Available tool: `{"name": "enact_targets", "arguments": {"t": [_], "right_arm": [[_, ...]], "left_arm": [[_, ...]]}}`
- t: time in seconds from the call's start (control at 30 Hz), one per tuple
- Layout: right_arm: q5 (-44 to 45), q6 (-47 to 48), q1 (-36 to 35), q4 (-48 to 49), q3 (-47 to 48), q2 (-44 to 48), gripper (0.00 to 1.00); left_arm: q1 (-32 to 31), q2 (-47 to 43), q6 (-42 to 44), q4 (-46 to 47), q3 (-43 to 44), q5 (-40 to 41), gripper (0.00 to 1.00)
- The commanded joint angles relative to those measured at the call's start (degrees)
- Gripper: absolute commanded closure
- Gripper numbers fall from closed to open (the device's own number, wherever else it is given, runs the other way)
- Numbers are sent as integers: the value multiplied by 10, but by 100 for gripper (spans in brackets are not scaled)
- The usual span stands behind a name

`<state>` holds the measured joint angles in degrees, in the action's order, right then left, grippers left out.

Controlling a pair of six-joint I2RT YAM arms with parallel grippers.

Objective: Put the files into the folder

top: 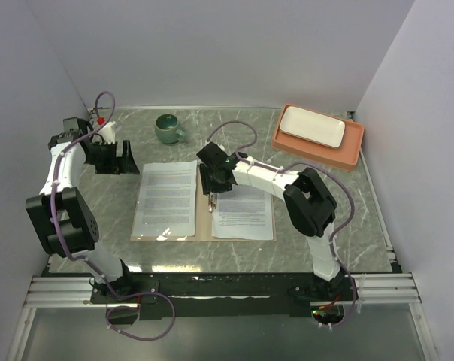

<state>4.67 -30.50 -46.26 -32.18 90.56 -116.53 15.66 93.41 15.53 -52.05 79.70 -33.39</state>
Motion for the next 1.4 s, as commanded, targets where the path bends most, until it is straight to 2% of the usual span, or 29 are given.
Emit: {"name": "enact_targets", "arguments": {"t": [0.0, 0.2, 0.7, 1.0, 1.2, 1.37], "right_arm": [[17, 7, -2, -44, 35, -18, 43], [9, 5, -1, -40, 31, -34, 46], [-16, -10, -2, -39, 44, -59, 55], [-28, -28, -1, -12, -3, -59, 69], [-75, -62, 17, 47, -78, -52, 84], [-98, -90, 27, 79, -126, -52, 89]], "left_arm": [[12, 10, 55, -22, -13, -55, 3], [18, 27, 58, -7, -38, -78, 4], [20, 60, 49, 67, -107, -40, 1], [20, 91, 43, 92, -120, -17, 1], [20, 100, 41, 99, -131, -13, 1], [21, 110, 40, 104, -133, -9, 1]]}}
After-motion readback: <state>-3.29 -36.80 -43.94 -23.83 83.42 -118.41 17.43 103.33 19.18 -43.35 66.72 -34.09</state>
